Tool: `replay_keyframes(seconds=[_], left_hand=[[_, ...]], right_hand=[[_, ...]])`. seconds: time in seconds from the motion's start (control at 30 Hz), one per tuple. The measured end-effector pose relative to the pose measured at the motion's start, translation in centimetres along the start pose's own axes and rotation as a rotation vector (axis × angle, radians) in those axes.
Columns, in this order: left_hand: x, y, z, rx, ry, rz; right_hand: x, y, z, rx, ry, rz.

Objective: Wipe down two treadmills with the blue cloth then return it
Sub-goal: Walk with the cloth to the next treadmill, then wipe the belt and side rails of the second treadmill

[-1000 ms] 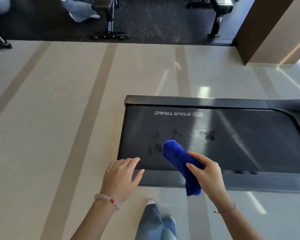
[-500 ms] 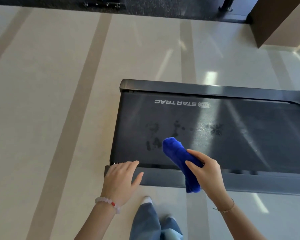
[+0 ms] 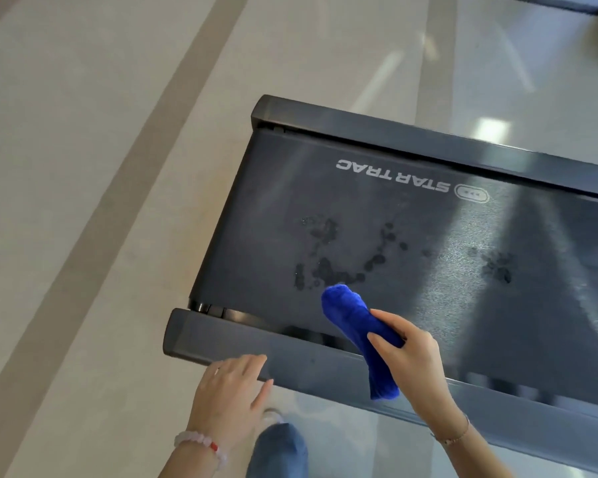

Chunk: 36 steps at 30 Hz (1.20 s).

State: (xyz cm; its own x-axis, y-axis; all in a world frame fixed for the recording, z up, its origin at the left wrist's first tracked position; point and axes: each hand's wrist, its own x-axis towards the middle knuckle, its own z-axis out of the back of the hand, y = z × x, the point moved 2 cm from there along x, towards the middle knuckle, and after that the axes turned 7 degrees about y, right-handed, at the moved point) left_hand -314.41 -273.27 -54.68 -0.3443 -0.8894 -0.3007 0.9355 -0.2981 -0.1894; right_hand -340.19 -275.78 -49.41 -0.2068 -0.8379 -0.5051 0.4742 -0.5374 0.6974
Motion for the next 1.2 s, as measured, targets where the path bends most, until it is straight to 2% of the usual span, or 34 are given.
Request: replay_keyframes(seconds=[0.13, 0.4, 0.67, 0.73, 0.9, 1.2], left_hand=[[2.2, 1.1, -5.1, -0.042, -0.079, -0.007], [7.1, 4.0, -12.9, 0.038, -0.162, -0.012], [8.8, 6.0, -17.9, 0.124, -0.210, -0.012], [8.6, 6.4, -18.4, 0.134, -0.212, -0.002], [8.4, 6.9, -18.9, 0.139, -0.205, 0.027], [8.0, 6.8, -19.8, 0.078, -0.184, 0.060]], right_hand=[[3.7, -3.0, -2.2, -0.017, 0.004, 0.062], [11.5, -6.4, -6.5, -0.005, -0.021, 0.225], [16.5, -6.9, -9.6, -0.044, -0.133, 0.516], [17.5, -7.5, -11.1, -0.126, -0.097, 0.548], [19.4, -11.1, -15.4, -0.476, 0.148, 0.565], [19.9, -11.9, -16.0, -0.573, 0.121, 0.657]])
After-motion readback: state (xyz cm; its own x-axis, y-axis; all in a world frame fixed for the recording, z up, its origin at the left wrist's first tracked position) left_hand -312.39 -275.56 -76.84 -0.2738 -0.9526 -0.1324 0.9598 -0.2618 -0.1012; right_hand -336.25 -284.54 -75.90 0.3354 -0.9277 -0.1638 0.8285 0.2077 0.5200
